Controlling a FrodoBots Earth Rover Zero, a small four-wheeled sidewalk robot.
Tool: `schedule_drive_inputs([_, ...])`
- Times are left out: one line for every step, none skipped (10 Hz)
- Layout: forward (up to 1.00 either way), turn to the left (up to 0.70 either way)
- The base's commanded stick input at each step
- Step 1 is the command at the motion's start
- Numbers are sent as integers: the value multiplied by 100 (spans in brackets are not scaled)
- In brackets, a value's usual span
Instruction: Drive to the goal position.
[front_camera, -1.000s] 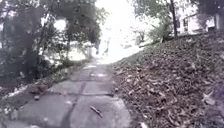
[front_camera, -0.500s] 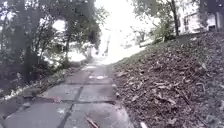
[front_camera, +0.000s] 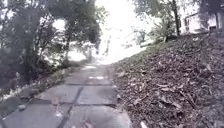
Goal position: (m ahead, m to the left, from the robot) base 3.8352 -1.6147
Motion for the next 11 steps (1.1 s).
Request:
schedule_drive_inputs([50,0])
schedule_drive_inputs([50,0])
schedule_drive_inputs([50,0])
schedule_drive_inputs([50,0])
schedule_drive_inputs([50,0])
schedule_drive_inputs([50,0])
schedule_drive_inputs([50,0])
schedule_drive_inputs([50,0])
schedule_drive_inputs([50,0])
schedule_drive_inputs([50,0])
schedule_drive_inputs([50,0])
